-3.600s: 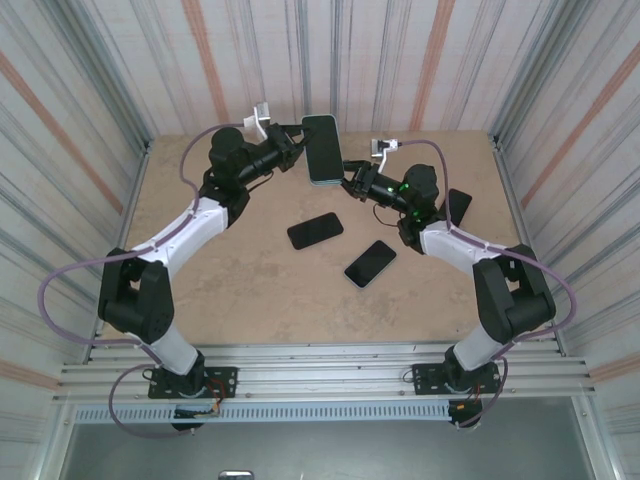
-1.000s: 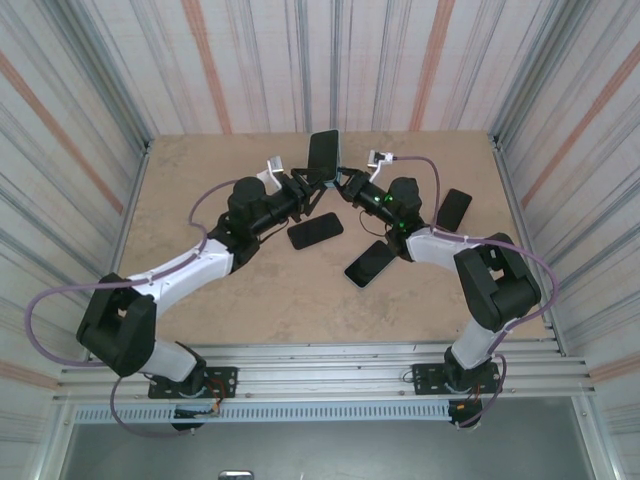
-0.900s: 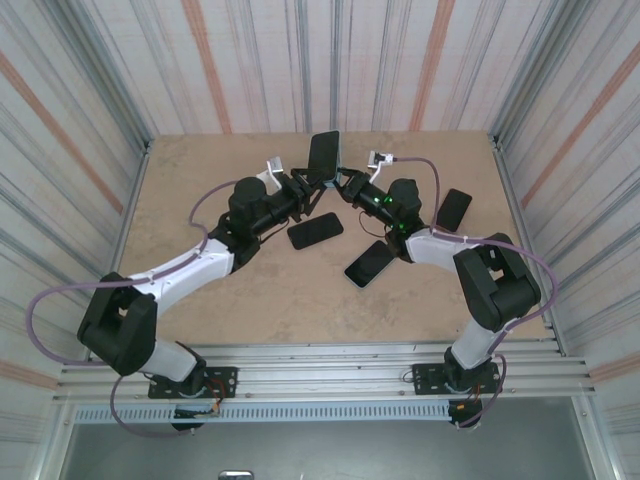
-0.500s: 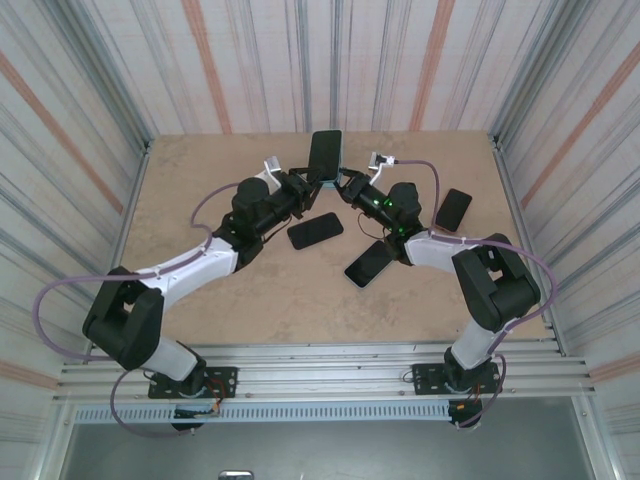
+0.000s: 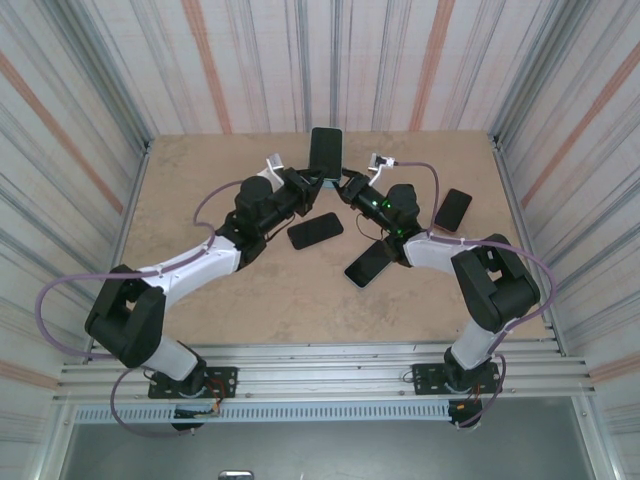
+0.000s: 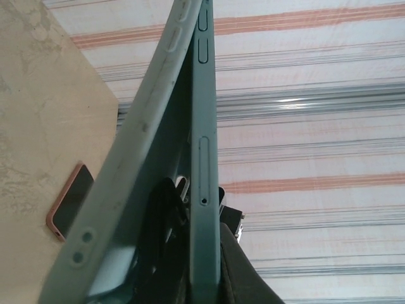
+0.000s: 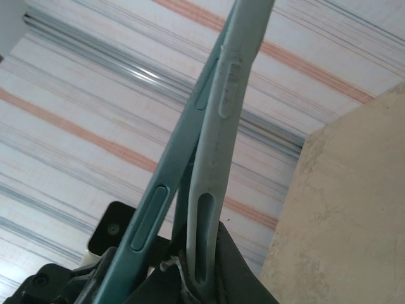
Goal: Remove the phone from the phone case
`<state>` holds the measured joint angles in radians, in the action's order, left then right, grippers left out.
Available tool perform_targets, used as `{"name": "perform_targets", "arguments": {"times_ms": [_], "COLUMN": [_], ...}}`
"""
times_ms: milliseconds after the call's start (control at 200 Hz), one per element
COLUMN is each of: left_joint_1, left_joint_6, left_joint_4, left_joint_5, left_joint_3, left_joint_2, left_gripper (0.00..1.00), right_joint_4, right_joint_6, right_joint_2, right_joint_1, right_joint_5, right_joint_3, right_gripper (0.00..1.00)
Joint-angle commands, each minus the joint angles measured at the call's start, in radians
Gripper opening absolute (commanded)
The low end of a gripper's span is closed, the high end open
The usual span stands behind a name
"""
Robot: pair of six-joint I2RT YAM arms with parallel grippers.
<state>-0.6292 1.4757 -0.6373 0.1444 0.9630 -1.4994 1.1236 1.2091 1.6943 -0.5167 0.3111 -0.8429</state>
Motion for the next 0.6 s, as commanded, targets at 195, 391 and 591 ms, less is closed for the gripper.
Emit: {"name": "perform_targets", "arguments": {"times_ms": [195,391,591], "left_joint_1": [-0.029,-0.009,0.115], "left_joint_6": [-0.045,-0.061,-0.102], "left_joint_4": [-0.041,-0.012,0.090], "left_joint_5": [0.029,0.066,0.202], "left_joint_3": [0.077,0.070,-0.006], "left_joint_2": [0.036,0.065,0.134], "left_gripper": [0.00,0.00,0.00], "right_joint_4": [-0.145,-0.202,-0.235], "right_joint_6": [-0.109,-0.151,-0.151], "right_joint_2": [0.014,0.020,0.024], "right_joint_1": [-0.026,-0.020,-0.014], "right_joint_5": [-0.149,-0.187,-0.158], "right_joint_3": [0.005,0.014,0.005], "right_gripper": [0.08,0.08,0.09]}}
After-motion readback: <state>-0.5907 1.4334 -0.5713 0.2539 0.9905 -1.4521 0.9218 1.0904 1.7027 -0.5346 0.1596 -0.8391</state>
